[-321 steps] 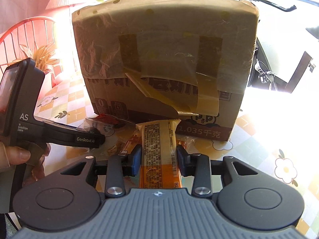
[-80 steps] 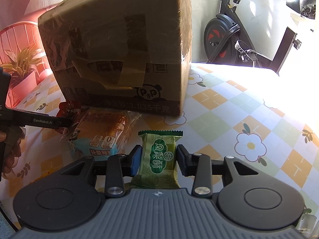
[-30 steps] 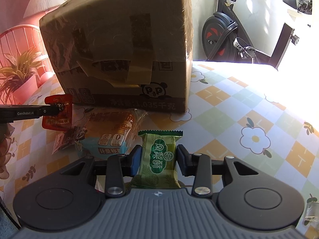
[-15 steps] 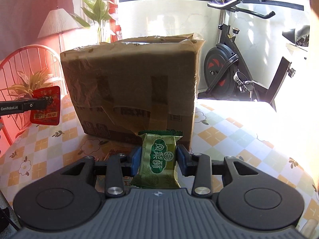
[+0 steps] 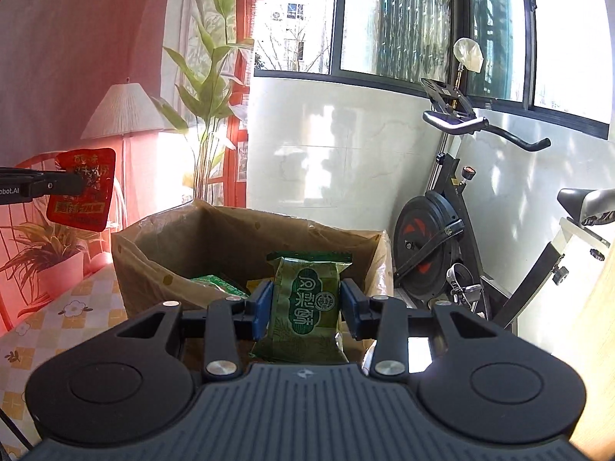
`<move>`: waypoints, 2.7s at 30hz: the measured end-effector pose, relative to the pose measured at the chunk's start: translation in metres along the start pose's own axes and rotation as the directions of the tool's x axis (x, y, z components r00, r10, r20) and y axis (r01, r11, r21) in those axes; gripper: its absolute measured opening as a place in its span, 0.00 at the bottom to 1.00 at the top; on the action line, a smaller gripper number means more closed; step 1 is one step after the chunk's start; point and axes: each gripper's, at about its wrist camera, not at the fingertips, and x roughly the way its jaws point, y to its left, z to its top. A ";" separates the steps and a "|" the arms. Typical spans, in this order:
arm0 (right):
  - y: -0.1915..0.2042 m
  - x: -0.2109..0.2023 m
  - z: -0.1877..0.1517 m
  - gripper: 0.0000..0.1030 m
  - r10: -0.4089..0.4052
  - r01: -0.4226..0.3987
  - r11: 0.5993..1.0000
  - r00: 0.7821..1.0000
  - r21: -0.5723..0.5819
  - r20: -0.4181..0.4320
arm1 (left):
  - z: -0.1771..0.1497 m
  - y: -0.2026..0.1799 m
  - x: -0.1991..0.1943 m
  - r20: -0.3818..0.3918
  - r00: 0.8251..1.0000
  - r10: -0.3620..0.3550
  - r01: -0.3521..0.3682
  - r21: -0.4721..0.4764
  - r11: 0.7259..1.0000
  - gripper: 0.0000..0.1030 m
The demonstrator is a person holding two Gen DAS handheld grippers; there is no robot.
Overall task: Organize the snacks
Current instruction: 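Carry both held snacks over the box and open both grippers, then move both grippers back from the box toward the snack table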
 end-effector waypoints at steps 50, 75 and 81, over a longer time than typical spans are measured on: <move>0.009 -0.035 -0.126 0.50 0.065 -0.050 0.996 0.975 0.073 -0.214 | -0.116 0.027 -0.044 -0.297 0.947 0.120 -0.165 -0.133 0.977 0.53; 0.034 -0.021 -0.238 0.70 0.154 -0.164 0.986 0.899 0.010 -0.410 | -0.205 -0.025 -0.058 -0.410 0.911 0.036 -0.123 -0.188 0.975 0.53; 0.033 -0.022 -0.246 0.70 0.155 -0.153 0.988 0.916 0.036 -0.371 | -0.215 -0.033 -0.060 -0.418 0.908 0.022 -0.111 -0.189 0.976 0.53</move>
